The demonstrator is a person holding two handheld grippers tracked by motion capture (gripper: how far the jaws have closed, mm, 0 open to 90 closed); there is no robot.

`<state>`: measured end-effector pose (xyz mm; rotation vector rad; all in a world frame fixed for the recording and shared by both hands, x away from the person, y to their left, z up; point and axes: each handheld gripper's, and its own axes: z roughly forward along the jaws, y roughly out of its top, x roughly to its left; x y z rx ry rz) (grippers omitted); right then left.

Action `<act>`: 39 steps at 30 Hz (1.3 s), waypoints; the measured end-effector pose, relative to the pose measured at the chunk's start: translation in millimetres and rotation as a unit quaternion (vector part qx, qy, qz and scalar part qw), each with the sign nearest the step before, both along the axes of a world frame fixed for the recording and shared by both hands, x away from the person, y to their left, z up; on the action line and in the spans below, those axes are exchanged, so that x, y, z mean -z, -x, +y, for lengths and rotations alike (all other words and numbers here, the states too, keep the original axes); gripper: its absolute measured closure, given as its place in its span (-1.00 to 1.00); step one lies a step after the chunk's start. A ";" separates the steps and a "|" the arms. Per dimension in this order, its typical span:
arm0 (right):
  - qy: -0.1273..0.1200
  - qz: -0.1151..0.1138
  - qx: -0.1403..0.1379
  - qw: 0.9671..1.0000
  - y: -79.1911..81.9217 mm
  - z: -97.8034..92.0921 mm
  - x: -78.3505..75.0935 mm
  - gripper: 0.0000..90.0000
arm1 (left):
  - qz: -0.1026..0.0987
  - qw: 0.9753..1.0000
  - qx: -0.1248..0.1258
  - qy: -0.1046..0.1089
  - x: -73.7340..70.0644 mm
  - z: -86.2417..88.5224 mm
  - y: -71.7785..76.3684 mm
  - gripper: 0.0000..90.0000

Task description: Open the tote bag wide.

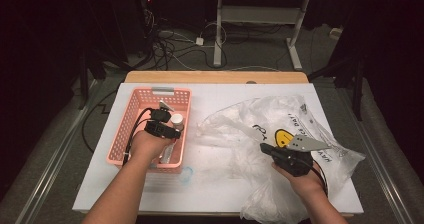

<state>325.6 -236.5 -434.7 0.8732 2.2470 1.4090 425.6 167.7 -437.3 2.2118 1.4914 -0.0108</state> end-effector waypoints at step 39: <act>-0.014 -0.033 0.013 0.999 4.0 -3.5 -7.9 1.00 | -0.208 0.977 0.013 0.044 -31.2 11.2 48.9 0.49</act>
